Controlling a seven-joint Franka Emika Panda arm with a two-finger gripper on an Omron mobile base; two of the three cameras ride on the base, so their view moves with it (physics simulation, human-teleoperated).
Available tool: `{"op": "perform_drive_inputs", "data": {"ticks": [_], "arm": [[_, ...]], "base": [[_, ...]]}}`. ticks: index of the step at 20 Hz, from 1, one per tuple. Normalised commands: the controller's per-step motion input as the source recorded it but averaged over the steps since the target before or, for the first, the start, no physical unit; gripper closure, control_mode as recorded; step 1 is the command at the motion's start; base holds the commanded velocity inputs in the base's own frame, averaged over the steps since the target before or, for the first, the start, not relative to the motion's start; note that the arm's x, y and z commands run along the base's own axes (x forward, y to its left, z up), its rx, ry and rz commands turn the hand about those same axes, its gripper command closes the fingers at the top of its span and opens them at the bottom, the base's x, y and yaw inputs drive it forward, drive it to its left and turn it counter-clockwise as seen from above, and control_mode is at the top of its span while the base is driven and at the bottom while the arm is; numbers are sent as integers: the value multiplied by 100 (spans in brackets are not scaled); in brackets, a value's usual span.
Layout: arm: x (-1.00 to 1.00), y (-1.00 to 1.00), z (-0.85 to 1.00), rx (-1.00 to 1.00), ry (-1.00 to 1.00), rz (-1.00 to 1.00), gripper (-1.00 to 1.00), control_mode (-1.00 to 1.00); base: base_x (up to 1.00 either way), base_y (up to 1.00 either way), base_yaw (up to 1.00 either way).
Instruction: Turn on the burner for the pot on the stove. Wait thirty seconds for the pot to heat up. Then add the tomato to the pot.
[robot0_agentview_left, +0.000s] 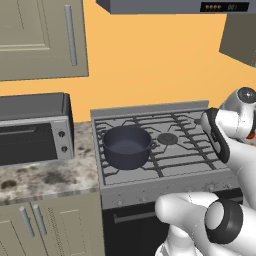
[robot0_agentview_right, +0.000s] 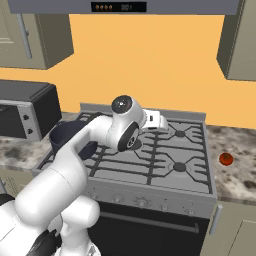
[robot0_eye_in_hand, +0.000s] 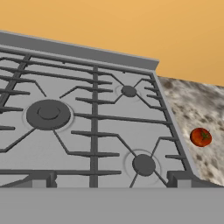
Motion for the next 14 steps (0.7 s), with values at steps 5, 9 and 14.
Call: {"op": "perform_drive_inputs", "data": {"ticks": [5, 9, 14], "arm": [[0, 0, 0, 0, 0, 0, -100, -100], [0, 0, 0, 0, 0, 0, -100, -100], [0, 0, 0, 0, 0, 0, -100, -100]], "base": [[0, 0, 0], [0, 0, 0], [0, 0, 0]]}}
